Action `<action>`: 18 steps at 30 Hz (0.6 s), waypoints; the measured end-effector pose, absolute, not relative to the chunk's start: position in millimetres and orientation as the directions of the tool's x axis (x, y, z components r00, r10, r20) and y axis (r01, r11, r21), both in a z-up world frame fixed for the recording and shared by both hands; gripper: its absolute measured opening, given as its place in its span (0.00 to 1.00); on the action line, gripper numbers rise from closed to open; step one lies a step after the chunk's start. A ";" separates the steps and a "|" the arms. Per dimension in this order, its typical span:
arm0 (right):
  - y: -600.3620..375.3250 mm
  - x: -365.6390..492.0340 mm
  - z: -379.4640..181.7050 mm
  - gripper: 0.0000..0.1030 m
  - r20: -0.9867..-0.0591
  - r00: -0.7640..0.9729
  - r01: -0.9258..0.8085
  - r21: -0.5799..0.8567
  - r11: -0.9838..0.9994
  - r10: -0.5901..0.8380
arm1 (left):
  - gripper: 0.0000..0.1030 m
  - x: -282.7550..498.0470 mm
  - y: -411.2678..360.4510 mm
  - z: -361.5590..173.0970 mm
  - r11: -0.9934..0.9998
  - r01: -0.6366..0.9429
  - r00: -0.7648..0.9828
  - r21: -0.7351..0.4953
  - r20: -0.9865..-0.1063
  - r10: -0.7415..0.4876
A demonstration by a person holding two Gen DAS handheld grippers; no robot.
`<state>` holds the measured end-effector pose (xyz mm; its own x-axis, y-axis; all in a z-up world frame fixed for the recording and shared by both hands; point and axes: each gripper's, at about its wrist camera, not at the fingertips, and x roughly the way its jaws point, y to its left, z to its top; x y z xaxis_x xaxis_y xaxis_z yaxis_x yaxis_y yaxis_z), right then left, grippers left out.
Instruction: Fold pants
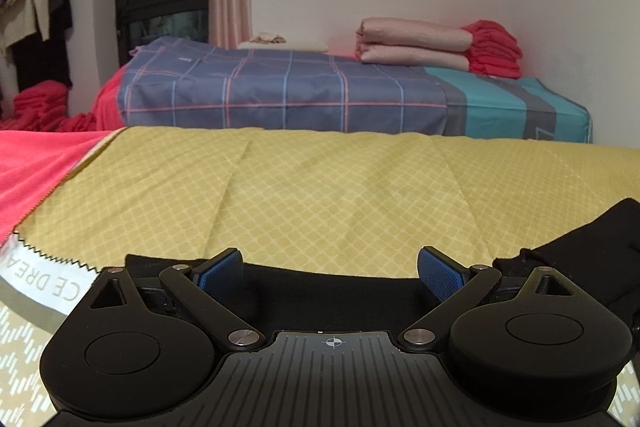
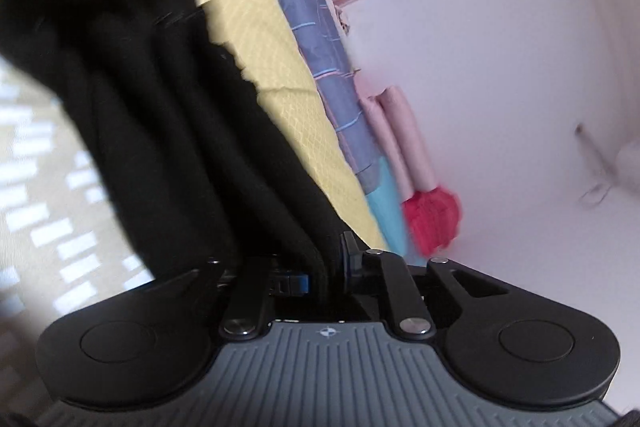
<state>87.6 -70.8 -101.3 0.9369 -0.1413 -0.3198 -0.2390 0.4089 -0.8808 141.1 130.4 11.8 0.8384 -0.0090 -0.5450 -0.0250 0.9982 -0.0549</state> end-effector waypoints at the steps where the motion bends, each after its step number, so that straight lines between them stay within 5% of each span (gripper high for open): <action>1: -72.4 85.2 -95.8 0.16 -0.306 0.943 -0.228 -0.880 0.417 -0.131 | 1.00 140.9 127.2 16.0 0.998 -0.028 0.837 -0.048 -0.547 -0.003; 4: -75.9 67.7 -91.1 0.16 -0.259 0.964 -0.208 -0.883 0.422 -0.066 | 1.00 138.8 114.0 28.7 0.999 -0.007 0.843 -0.038 -0.537 -0.015; 8: -77.5 74.1 -116.4 0.16 -0.324 0.941 -0.267 -0.886 0.380 -0.093 | 1.00 143.4 83.0 35.8 0.999 0.021 0.828 -0.028 -0.559 -0.033; 12: -77.0 80.0 -114.1 0.33 -0.265 0.958 -0.206 -0.900 0.385 -0.108 | 1.00 151.9 35.7 25.7 0.996 0.079 0.794 -0.049 -0.600 -0.093; 16: -89.3 76.6 -110.6 0.70 -0.204 0.973 -0.147 -0.908 0.393 -0.108 | 1.00 163.6 2.5 -18.6 0.995 0.085 0.738 0.046 -0.674 -0.032; 18: -103.7 76.9 -103.3 0.77 -0.192 0.975 -0.128 -0.899 0.418 -0.115 | 1.00 156.0 8.9 -20.2 0.998 0.061 0.767 0.034 -0.641 -0.025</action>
<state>76.9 -103.7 -103.3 0.9746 -0.1151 -0.1919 -0.1277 0.4183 -0.8993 156.0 8.9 -20.2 0.7670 -0.0247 -0.6412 0.0605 0.9976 0.0339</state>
